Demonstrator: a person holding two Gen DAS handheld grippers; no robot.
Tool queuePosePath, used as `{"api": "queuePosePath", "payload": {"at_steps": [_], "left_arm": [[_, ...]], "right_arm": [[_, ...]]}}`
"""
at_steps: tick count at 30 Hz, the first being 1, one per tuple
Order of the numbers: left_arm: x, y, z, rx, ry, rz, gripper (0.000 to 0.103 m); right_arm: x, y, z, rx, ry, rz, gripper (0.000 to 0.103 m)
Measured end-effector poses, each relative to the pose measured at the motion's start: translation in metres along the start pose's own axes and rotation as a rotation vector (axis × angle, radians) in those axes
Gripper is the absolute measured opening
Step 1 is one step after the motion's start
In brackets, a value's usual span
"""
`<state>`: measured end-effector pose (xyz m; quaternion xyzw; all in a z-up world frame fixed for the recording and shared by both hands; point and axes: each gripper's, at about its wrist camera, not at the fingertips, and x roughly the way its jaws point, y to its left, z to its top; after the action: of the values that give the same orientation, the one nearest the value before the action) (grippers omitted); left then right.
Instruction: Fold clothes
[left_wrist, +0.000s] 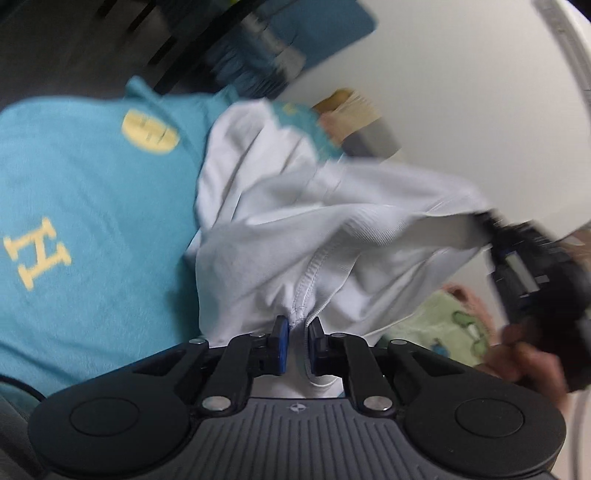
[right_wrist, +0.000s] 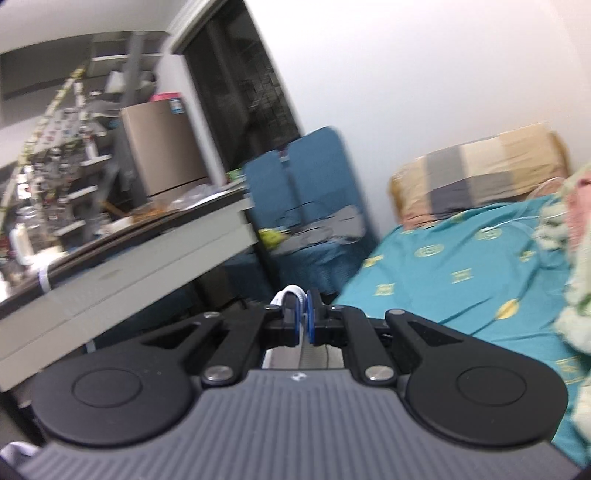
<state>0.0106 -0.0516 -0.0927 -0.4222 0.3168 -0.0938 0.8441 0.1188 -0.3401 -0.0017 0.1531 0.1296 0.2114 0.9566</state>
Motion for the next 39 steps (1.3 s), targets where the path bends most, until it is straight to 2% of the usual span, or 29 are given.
{"api": "queuePosePath", "payload": {"at_steps": [2,10,13,16,18,19,20,25,29,30,32,34,39], "left_arm": [[-0.015,-0.006,0.002,0.048,-0.045,-0.046,0.012],[0.003,0.009,-0.010,-0.047,0.038,-0.031,0.012],[0.007,0.014,-0.011,-0.061,0.043,-0.019,0.012],[0.013,0.013,-0.011,-0.073,0.049,-0.007,0.022],[0.017,0.013,-0.010,-0.080,0.044,0.009,0.039],[0.018,0.013,-0.011,-0.087,0.043,0.024,0.051],[0.021,0.012,-0.011,-0.095,0.041,0.036,0.055],[0.043,0.009,-0.020,-0.093,0.069,0.094,0.058],[0.051,0.017,-0.032,-0.100,0.107,0.134,0.053],[0.051,0.018,-0.034,-0.093,0.115,0.137,0.047],[0.049,0.020,-0.037,-0.081,0.125,0.139,0.019],[0.045,0.021,-0.036,-0.076,0.116,0.134,0.010],[0.022,0.018,-0.021,-0.048,0.021,0.113,0.004]], "right_arm": [[-0.001,-0.003,0.000,0.002,-0.003,-0.032,0.007],[-0.005,-0.009,0.001,0.058,-0.007,0.039,0.007],[-0.009,-0.008,0.001,0.060,-0.009,0.059,0.007],[-0.010,-0.005,0.002,0.059,-0.014,0.078,0.007],[-0.012,-0.001,0.002,0.051,-0.015,0.086,0.007],[-0.012,0.001,0.002,0.045,-0.014,0.090,0.007],[-0.013,0.002,0.001,0.039,-0.013,0.094,0.007],[-0.017,0.007,0.002,0.019,-0.019,0.108,0.007],[-0.019,0.007,0.000,0.002,-0.031,0.082,0.007],[-0.019,0.008,-0.001,-0.012,-0.034,0.059,0.007],[-0.018,0.011,-0.003,-0.068,-0.044,-0.010,0.007],[-0.017,0.015,-0.005,-0.136,-0.054,-0.088,0.007],[-0.007,0.010,-0.011,-0.206,-0.015,-0.241,0.007]]}}
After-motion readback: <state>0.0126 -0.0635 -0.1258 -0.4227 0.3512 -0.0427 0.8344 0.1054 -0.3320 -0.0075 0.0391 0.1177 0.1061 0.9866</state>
